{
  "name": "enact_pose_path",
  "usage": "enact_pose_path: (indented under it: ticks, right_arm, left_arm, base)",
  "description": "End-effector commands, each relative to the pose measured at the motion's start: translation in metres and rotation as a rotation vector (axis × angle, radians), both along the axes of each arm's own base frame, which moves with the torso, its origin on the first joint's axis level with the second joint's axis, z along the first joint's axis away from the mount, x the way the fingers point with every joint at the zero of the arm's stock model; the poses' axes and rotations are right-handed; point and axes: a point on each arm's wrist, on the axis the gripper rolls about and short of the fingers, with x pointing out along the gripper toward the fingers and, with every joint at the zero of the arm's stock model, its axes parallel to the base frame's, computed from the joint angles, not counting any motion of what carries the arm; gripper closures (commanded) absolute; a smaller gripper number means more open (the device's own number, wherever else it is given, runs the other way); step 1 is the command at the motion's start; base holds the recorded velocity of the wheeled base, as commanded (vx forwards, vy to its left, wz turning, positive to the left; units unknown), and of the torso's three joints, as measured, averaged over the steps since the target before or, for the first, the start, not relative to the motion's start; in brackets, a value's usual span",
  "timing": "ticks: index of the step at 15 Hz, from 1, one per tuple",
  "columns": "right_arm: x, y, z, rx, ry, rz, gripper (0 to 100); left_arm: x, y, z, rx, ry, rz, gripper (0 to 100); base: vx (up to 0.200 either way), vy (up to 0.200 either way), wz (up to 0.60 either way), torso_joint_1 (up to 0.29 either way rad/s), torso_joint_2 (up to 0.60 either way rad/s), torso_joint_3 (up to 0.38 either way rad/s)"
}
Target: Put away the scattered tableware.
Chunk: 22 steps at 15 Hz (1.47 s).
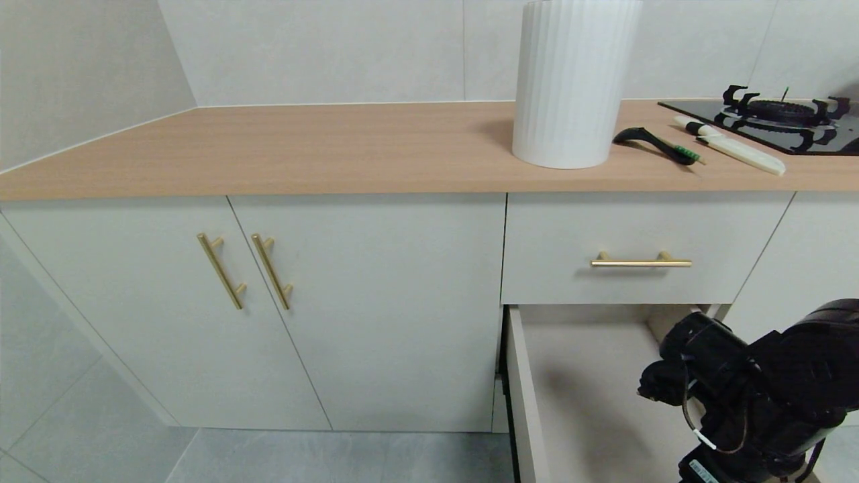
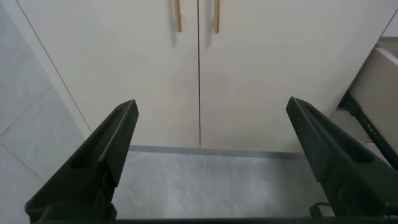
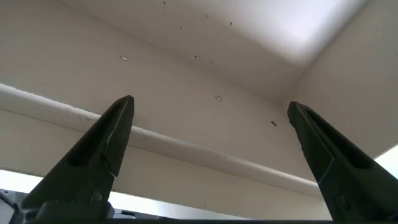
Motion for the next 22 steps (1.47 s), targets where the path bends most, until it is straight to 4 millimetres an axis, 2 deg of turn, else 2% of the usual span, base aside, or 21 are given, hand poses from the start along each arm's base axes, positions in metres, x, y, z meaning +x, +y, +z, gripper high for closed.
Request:
enact_pose_path:
  ticks: [1, 4, 7, 9, 10, 11, 13, 17, 22]
  right_arm:
    - [-0.001, 0.000, -0.001, -0.005, 0.010, 0.006, 0]
    - [-0.009, 0.000, -0.002, -0.053, 0.075, 0.037, 0]
    - [-0.004, 0.002, 0.003, -0.043, 0.045, 0.032, 0]
    - [0.002, 0.004, 0.025, 0.023, -0.063, -0.054, 0]
    - [0.002, 0.004, 0.047, 0.091, -0.152, -0.132, 0]
    - [-0.002, 0.002, 0.068, 0.157, -0.229, -0.176, 0]
    - [-0.010, -0.011, 0.091, 0.217, -0.323, -0.211, 0]
    - [-0.015, -0.025, 0.114, 0.308, -0.526, -0.257, 0]
    - [-0.022, -0.030, 0.122, 0.318, -0.565, -0.248, 0]
  left_arm:
    - [0.000, 0.000, 0.000, -0.001, 0.000, -0.001, 0]
    - [0.000, 0.000, 0.000, -0.001, 0.000, 0.000, 0]
    - [0.000, 0.000, 0.000, -0.001, 0.000, 0.002, 0]
    - [0.000, 0.000, 0.000, -0.001, 0.000, 0.002, 0]
    - [0.000, 0.000, 0.000, -0.001, 0.000, 0.002, 0]
    - [0.000, 0.000, 0.000, -0.001, 0.000, 0.000, 0]
    - [0.000, 0.000, 0.000, -0.001, 0.000, 0.000, 0]
    - [0.000, 0.000, 0.000, -0.001, 0.000, 0.000, 0]
    - [0.000, 0.000, 0.000, -0.001, 0.000, 0.002, 0]
  base:
    - [0.000, 0.000, 0.00, 0.000, 0.00, 0.000]
    - [0.000, 0.000, 0.00, 0.000, 0.00, 0.000]
    - [0.000, 0.000, 0.00, 0.000, 0.00, 0.000]
    - [0.000, 0.000, 0.00, 0.000, 0.00, 0.000]
    - [0.000, 0.000, 0.00, 0.000, 0.00, 0.000]
    - [0.000, 0.000, 0.00, 0.000, 0.00, 0.000]
    - [0.000, 0.000, 0.00, 0.000, 0.00, 0.000]
    - [0.000, 0.000, 0.00, 0.000, 0.00, 0.000]
    - [0.000, 0.000, 0.00, 0.051, -0.19, -0.198]
